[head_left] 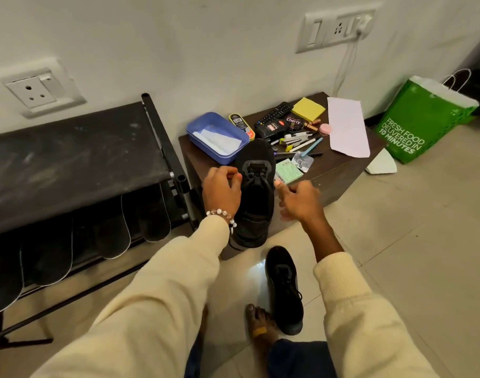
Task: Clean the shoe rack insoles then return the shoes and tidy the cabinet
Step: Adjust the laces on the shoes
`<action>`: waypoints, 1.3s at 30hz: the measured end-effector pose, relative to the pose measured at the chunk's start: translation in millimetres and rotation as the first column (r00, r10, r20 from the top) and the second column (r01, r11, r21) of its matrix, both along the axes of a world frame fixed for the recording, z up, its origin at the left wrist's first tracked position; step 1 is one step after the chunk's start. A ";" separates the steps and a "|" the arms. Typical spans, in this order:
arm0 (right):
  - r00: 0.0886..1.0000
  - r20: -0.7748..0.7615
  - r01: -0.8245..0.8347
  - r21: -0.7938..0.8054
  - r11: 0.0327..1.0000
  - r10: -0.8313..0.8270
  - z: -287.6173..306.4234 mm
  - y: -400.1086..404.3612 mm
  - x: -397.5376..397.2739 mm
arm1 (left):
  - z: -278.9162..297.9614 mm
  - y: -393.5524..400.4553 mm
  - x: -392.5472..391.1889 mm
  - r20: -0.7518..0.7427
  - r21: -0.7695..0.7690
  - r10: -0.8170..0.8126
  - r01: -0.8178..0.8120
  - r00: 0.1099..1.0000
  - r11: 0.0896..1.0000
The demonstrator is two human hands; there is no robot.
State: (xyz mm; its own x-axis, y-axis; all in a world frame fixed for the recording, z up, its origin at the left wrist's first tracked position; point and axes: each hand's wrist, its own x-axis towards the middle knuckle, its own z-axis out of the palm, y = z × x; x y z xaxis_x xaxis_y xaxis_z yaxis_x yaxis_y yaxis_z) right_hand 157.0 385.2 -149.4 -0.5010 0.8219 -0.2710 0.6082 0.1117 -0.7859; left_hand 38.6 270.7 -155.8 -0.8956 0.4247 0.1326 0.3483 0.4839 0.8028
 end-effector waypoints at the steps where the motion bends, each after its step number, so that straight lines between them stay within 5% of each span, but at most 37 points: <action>1: 0.999 -0.011 0.038 0.108 0.993 -0.037 1.1 5.1 -4.3 | 5.0 4.9 -4.8 -0.031 -0.023 -0.019 0.018 0.999 1.000; 3: 0.998 -0.050 0.044 0.252 0.967 -0.032 5.5 14.5 -14.1 | 14.0 13.9 -16.1 -0.066 -0.062 -0.070 0.065 0.995 0.996; 7: 0.987 -0.023 -0.153 0.226 0.962 0.162 4.8 24.9 -32.8 | 15.3 24.8 -38.1 0.019 -0.224 -0.255 0.253 0.967 0.941; 10: 0.987 -0.023 -0.148 0.255 0.956 0.159 -2.4 27.9 -41.6 | 11.3 30.0 -43.1 0.082 -0.222 -0.320 0.330 0.944 0.917; 19: 0.991 0.008 -0.129 0.267 0.955 0.132 -21.4 28.8 -57.8 | -4.2 38.0 -46.3 0.026 -0.202 -0.322 0.320 0.947 0.926; 24: 0.984 0.057 -0.176 0.306 0.936 0.166 -19.3 26.0 -63.3 | -6.5 46.8 -43.0 -0.116 -0.330 -0.309 0.257 0.944 0.908; 31: 0.937 0.232 -0.330 0.339 0.881 0.262 -7.2 27.0 -70.0 | -0.8 53.4 -47.2 -0.058 -0.467 -0.351 0.285 0.935 0.837; 36: 0.974 -0.208 -0.068 0.117 0.991 0.092 -7.5 29.1 -47.3 | 0.5 36.8 -49.6 0.039 -0.265 -0.301 0.300 0.953 0.916; 39: 0.963 -0.241 -0.090 0.133 0.987 0.120 -12.9 24.5 -34.9 | -2.9 23.2 -47.1 0.058 -0.146 -0.342 0.346 0.938 0.927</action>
